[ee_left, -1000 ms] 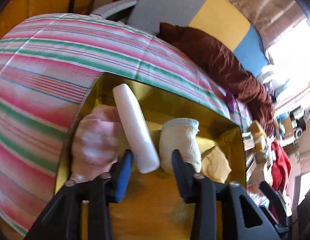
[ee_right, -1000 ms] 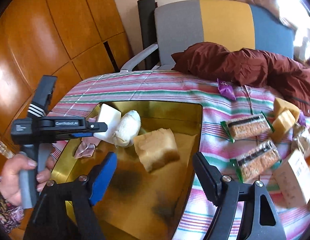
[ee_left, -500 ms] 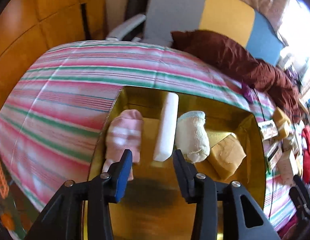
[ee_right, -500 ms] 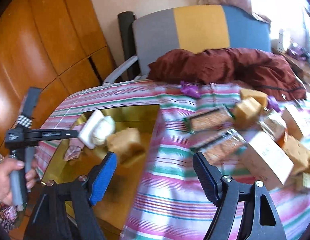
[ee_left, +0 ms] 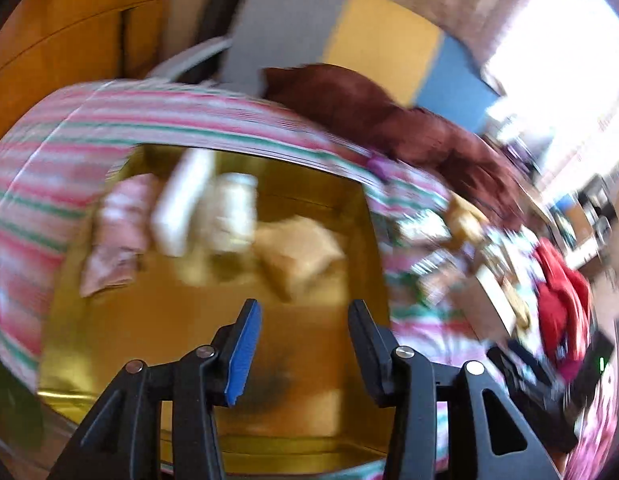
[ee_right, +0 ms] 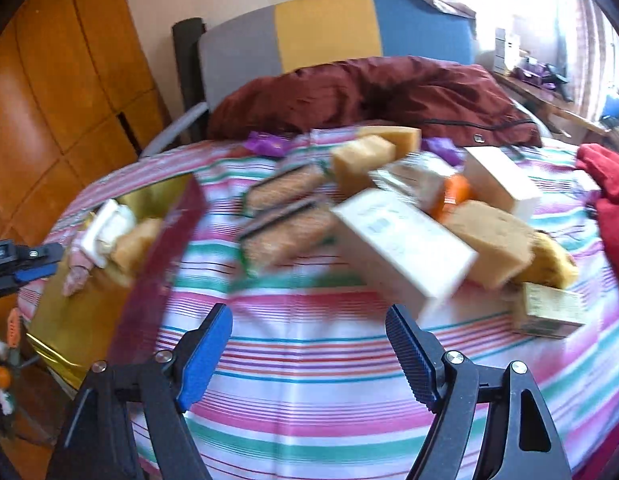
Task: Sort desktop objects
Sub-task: 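Move both tools back toward the cracker packs and boxes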
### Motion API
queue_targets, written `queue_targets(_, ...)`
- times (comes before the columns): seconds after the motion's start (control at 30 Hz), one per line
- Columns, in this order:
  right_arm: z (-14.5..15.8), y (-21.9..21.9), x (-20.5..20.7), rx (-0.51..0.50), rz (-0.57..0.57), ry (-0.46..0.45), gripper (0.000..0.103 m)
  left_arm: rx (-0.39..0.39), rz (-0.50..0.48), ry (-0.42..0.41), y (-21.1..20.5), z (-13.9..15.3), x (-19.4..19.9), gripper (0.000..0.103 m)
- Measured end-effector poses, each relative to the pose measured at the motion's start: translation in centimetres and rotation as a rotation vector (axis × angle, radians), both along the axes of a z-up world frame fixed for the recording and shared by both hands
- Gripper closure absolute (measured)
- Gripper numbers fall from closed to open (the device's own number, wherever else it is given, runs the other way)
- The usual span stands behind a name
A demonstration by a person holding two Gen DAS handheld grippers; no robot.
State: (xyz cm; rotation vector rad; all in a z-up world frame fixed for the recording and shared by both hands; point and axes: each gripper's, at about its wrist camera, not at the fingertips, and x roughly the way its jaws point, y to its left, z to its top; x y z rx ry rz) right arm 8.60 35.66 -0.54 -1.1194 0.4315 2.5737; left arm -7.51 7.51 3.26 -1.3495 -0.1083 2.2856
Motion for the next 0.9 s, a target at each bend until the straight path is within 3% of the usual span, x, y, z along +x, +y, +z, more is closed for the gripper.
queue_targets(0.13,0.6,2.2,0.5,0.096,0.013,-0.013,0.023,-0.005,-0.118,0.015,3.8,0.0,2.6,0.057)
queue_targets(0.33,1.1,5.4,-2.2,0.239,0.142,-0.063,0.023,-0.079,-0.186,0.019,8.0,-0.9,4.6,0.057)
queue_targets(0.5,-1.1,7.1,-5.4,0.201,0.240,-0.219,0.025,-0.107,-0.209,0.010,10.1,-1.7,5.3,0.057)
queue_targets(0.63,-2.0,7.4,-6.2,0.205,0.295,-0.239,0.030,-0.130,-0.228,0.029,11.9,-1.7,5.6,0.057)
queue_targets(0.77,-1.9,7.3,-6.5,0.119,0.321,-0.218,0.053,-0.155,-0.266,0.041,14.2,-2.2,5.4,0.057)
queue_targets(0.9,-1.8,7.8,-6.4,0.085,0.294,-0.247,0.053,-0.188,-0.328,0.018,16.8,-3.6,4.9,0.057)
